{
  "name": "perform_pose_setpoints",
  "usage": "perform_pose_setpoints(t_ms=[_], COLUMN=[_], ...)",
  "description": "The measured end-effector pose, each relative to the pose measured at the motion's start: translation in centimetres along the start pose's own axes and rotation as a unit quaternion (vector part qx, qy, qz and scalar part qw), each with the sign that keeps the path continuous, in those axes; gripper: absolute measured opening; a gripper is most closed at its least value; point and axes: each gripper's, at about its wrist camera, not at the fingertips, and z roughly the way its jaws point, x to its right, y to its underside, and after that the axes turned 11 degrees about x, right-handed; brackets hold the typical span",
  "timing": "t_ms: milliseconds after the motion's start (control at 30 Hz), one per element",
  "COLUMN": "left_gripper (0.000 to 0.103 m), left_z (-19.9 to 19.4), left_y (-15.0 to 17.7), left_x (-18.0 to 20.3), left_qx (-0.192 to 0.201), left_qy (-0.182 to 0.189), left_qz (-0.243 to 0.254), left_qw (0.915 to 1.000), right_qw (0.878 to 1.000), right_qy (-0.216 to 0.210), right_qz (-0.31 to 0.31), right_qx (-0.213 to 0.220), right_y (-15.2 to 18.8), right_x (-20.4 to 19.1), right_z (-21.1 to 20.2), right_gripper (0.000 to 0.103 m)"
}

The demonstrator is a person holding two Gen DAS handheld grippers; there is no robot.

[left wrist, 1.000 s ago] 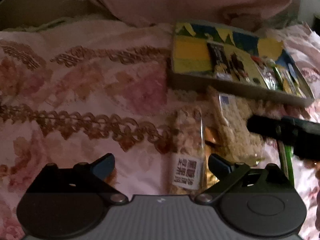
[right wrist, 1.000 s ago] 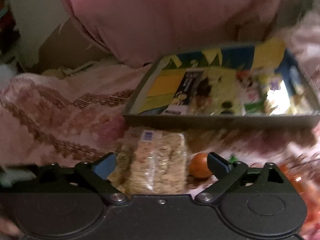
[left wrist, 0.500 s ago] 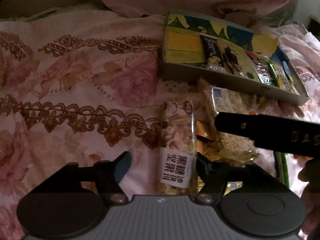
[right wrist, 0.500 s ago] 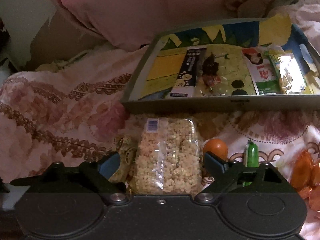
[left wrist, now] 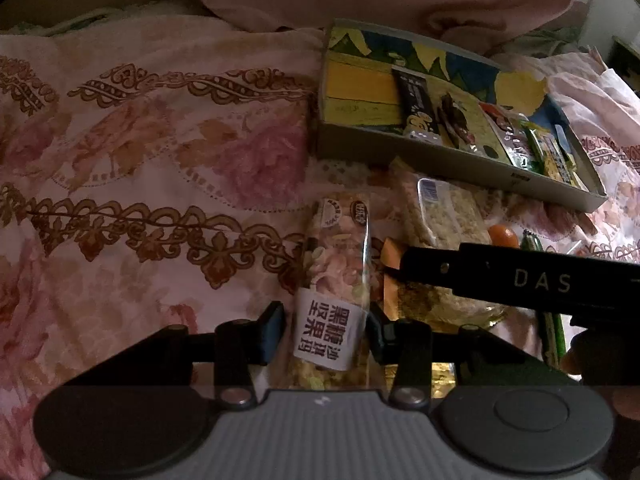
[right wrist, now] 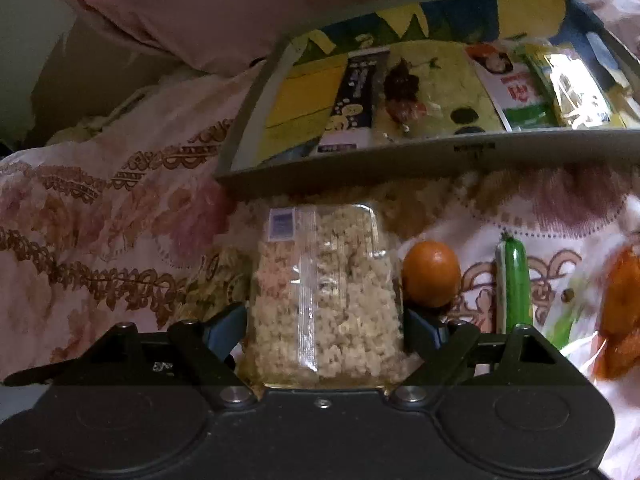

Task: Organize snacks
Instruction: 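Close the left tool on the nut bar while the right tool grips the rice-cracker packet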

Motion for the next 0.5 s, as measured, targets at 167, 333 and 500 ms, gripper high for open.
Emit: perform_pose_setpoints(t_ms=[167,333,500], left_gripper=[0.041,0.04,0.04], left_z=[0.0,-0.2,-0.8], left_y=[0.0,-0.2,-0.2], left_x=[0.1,0.0,0.4], left_qx=[0.002,0.0,0.006], left_qy=[0.001,0.002,0.0], left_qz=[0.001,-0.008,0.001], left_qw=[1.0,1.0,1.0], right_qw=[1.0,1.0,0.999], right_qy=[0.0,-0.002,-0.005], right_qz=[-0.02,-0.028,-0.025], right_qx=[0.009,0.015,0.021], right_y=[0.1,0.4,0.4], right_x=[-0.2,-0.1,0.1], right_z=[-0.2,-0.8,-1.8], right_gripper=[0.076,0.075,0.075])
